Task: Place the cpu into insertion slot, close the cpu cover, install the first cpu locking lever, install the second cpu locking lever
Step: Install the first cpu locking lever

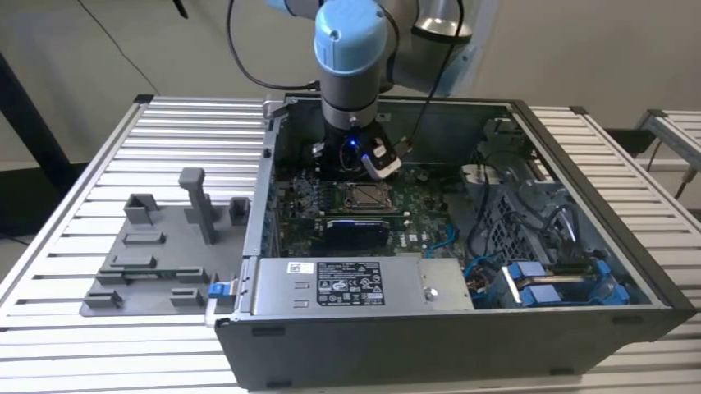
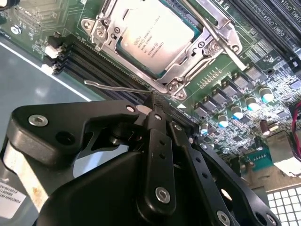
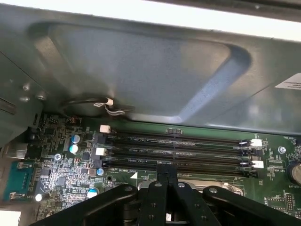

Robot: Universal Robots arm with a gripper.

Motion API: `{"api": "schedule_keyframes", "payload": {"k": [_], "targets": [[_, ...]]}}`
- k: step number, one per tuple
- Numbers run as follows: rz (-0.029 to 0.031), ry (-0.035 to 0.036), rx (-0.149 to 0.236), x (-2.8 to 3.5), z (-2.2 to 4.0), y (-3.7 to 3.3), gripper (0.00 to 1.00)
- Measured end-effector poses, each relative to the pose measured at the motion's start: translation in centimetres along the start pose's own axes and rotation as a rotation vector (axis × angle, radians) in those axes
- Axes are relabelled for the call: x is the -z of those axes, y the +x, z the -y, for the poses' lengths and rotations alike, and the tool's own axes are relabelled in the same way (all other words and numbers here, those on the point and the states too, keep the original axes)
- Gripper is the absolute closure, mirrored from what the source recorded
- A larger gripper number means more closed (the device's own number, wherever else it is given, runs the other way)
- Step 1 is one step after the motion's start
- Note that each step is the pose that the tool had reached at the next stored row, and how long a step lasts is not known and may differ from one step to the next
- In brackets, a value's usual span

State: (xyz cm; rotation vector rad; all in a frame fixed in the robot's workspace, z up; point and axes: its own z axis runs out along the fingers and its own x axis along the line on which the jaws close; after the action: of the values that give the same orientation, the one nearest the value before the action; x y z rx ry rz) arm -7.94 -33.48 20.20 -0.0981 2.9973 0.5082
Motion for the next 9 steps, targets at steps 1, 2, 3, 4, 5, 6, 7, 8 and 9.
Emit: {"api": "schedule_keyframes", "payload": {"k": [1, 2, 3, 4, 5, 6, 7, 8, 9], "targets": [[0.0001, 0.0000, 0.000, -0.05, 0.02, -0.01, 0.89], [0.0000, 0.0001, 0.000, -0.08, 0.03, -0.04, 0.89], [0.0000, 0.0001, 0.000, -0.11, 0.04, -0.08, 0.89], [0.0000, 0.0002, 0.000, -0.14, 0.06, -0.15, 0.89], [0.0000, 0.0000, 0.000, -0.17, 0.07, -0.26, 0.89], [0.0001, 0.0000, 0.000, -0.21, 0.09, -0.41, 0.89], [0.0000, 0.0001, 0.000, -0.23, 0.11, -0.56, 0.89], [0.0000, 0.0001, 0.000, -0.25, 0.12, -0.70, 0.89], [0.0001, 0.0000, 0.000, -0.28, 0.14, -0.84, 0.89]]}}
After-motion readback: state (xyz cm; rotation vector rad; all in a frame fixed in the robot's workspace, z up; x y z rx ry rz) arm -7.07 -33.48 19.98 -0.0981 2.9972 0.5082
